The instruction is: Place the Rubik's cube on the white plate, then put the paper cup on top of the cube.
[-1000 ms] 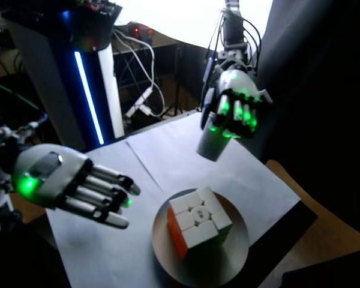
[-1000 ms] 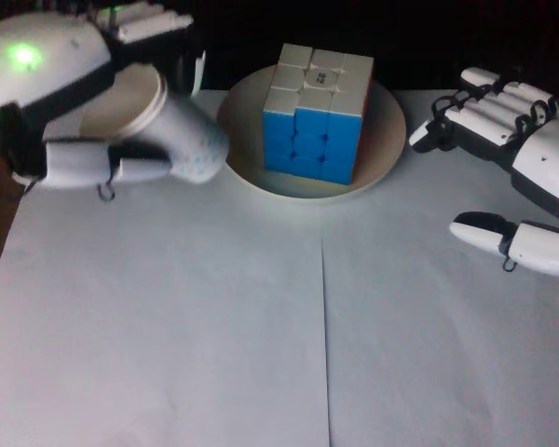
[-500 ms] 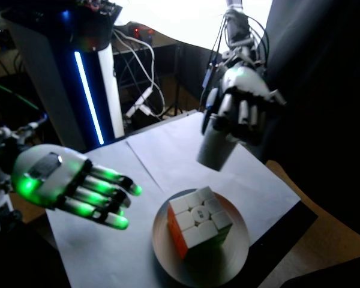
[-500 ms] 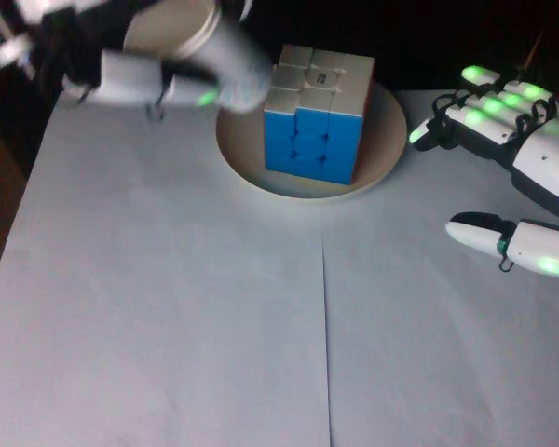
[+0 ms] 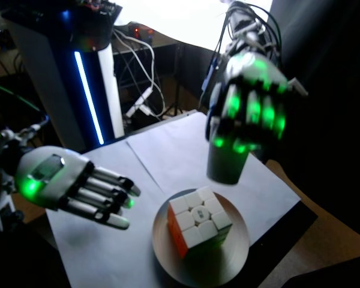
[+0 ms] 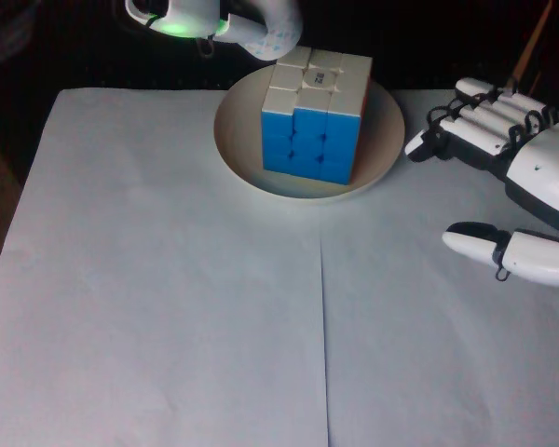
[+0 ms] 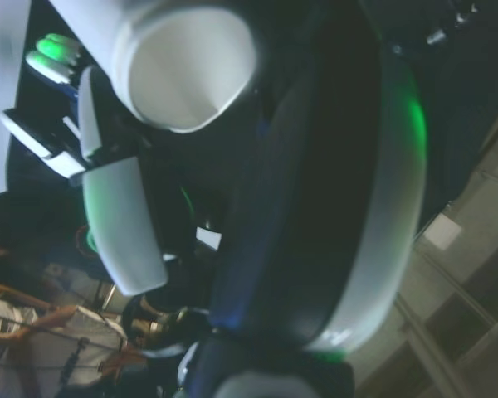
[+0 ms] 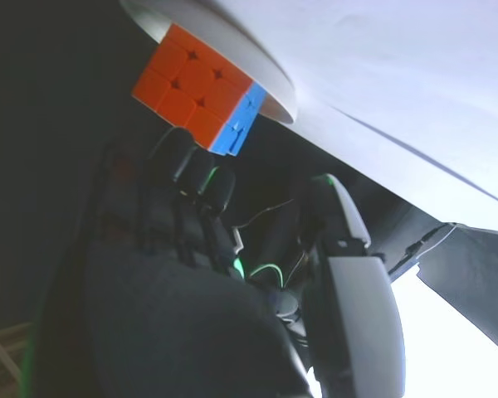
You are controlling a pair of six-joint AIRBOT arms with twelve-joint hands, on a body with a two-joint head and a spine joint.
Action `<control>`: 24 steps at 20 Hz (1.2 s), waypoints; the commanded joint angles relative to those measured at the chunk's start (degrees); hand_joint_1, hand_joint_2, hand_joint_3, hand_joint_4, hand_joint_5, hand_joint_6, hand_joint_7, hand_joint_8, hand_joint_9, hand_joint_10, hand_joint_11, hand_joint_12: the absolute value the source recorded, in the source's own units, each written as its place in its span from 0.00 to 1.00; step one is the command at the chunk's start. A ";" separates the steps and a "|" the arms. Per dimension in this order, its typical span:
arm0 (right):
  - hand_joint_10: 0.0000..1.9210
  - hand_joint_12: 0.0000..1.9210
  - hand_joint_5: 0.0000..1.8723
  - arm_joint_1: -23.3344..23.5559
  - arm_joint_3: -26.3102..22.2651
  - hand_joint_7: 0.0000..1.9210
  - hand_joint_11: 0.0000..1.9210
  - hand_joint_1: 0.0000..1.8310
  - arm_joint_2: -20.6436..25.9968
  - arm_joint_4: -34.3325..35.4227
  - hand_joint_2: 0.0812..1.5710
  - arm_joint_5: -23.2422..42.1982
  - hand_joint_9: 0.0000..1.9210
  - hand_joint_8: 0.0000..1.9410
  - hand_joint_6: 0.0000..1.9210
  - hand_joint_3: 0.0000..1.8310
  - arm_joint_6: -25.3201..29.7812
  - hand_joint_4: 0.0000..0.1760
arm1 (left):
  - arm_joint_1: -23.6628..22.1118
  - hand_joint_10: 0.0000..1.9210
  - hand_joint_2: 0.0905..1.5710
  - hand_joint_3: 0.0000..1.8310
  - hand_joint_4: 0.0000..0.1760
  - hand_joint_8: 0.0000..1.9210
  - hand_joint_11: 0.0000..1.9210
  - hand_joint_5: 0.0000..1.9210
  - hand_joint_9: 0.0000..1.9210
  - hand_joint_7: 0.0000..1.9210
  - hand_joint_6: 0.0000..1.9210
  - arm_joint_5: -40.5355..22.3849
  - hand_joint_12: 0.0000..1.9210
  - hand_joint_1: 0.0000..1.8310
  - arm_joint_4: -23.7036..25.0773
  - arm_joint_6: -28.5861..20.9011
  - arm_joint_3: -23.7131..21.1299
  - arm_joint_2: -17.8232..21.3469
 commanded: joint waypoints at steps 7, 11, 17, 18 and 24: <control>0.66 0.52 0.00 0.15 0.17 0.01 0.00 0.42 -0.28 -0.03 0.81 7.19 0.03 0.58 0.56 0.00 0.15 0.00 | -1.12 0.93 0.71 0.00 0.00 0.81 0.26 0.14 0.18 0.12 0.89 -1.55 1.00 0.66 -1.24 -0.43 3.73 -5.73; 0.67 0.61 0.00 0.10 0.24 0.00 0.00 0.40 -0.44 -0.01 0.81 7.18 0.02 0.61 0.55 0.00 0.15 0.00 | -1.11 0.98 0.73 0.00 0.00 0.87 0.25 0.14 0.15 0.10 0.90 -1.11 1.00 0.69 -1.13 -1.88 4.91 -7.30; 0.67 0.59 0.00 0.02 0.52 0.00 0.00 0.40 -0.86 0.19 0.81 7.14 0.01 0.60 0.60 0.00 0.15 0.00 | -1.48 0.92 0.75 0.00 0.00 0.82 0.22 0.14 0.17 0.14 0.82 1.12 1.00 0.65 -1.15 -2.08 7.61 -10.19; 0.69 0.71 0.00 0.02 0.52 0.01 0.00 0.41 -0.86 0.19 0.81 7.14 0.03 0.62 0.59 0.00 0.16 0.00 | -1.48 0.91 0.75 0.00 0.00 0.81 0.21 0.12 0.17 0.14 0.83 1.13 1.00 0.66 -1.17 -2.25 8.01 -10.67; 0.73 0.80 0.00 0.01 0.52 0.01 0.00 0.45 -0.91 0.20 0.79 7.11 0.04 0.63 0.62 0.00 0.16 0.00 | -1.37 0.91 0.74 0.00 0.00 0.80 0.25 0.13 0.20 0.18 0.80 1.47 1.00 0.65 -1.17 -2.54 8.33 -11.38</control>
